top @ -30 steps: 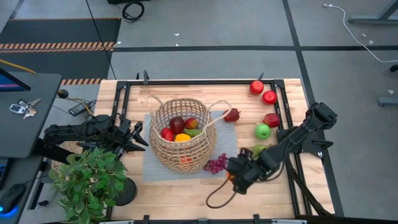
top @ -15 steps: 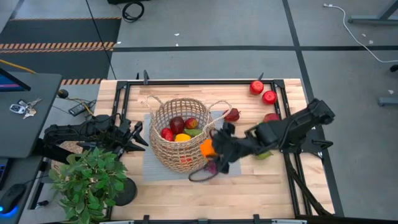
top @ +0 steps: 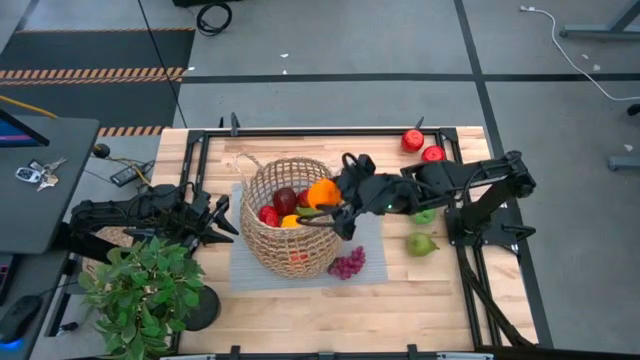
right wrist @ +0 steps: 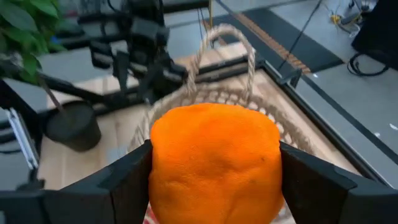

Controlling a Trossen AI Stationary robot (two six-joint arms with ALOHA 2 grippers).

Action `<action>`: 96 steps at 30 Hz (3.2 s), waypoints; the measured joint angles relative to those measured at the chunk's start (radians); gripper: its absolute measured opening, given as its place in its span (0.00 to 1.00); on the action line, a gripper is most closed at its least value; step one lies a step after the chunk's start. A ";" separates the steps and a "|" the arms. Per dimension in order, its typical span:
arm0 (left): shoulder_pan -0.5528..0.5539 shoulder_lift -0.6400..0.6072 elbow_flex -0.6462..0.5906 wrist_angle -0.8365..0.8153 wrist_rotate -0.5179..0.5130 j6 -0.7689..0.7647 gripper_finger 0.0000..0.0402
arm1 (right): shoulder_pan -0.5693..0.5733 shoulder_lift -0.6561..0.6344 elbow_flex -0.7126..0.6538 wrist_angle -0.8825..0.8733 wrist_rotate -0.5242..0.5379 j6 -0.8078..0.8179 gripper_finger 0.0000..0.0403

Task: Build produce basket
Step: Put the orange into the brown basket

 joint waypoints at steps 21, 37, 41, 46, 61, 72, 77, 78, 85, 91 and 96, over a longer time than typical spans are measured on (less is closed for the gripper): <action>0.000 0.000 0.000 0.000 0.000 0.000 0.30 | -0.001 0.000 0.012 0.030 0.017 -1.055 0.76; 0.000 0.000 0.000 0.000 0.000 0.000 0.30 | -0.001 0.000 0.012 0.030 0.063 -1.553 0.81; 0.000 0.000 0.000 0.000 0.000 0.000 0.30 | -0.001 0.000 0.012 0.030 0.061 -1.484 0.81; 0.000 0.000 0.000 0.000 0.000 0.000 0.30 | -0.025 0.000 0.012 0.030 0.007 -1.112 0.81; 0.000 0.000 0.000 0.000 0.000 0.000 0.30 | -0.087 0.000 0.011 0.015 -0.045 0.208 0.81; 0.000 0.000 0.000 0.000 0.000 -0.001 0.30 | -0.131 0.000 0.011 0.074 -0.116 0.616 0.81; 0.000 0.000 0.000 0.000 0.000 0.000 0.30 | -0.140 0.000 0.011 0.078 -0.151 0.614 0.81; 0.000 0.000 0.000 0.000 0.000 0.000 0.30 | -0.140 0.000 0.011 0.077 -0.151 0.613 0.81; 0.000 0.000 0.000 0.000 0.000 0.000 0.30 | -0.140 0.000 0.011 0.077 -0.151 0.539 0.82; 0.000 0.000 0.000 0.000 0.000 0.000 0.30 | -0.140 0.000 0.011 0.077 -0.151 0.293 0.82; 0.000 0.000 0.000 0.000 0.000 0.000 0.30 | -0.154 0.009 0.012 0.082 -0.163 0.186 0.82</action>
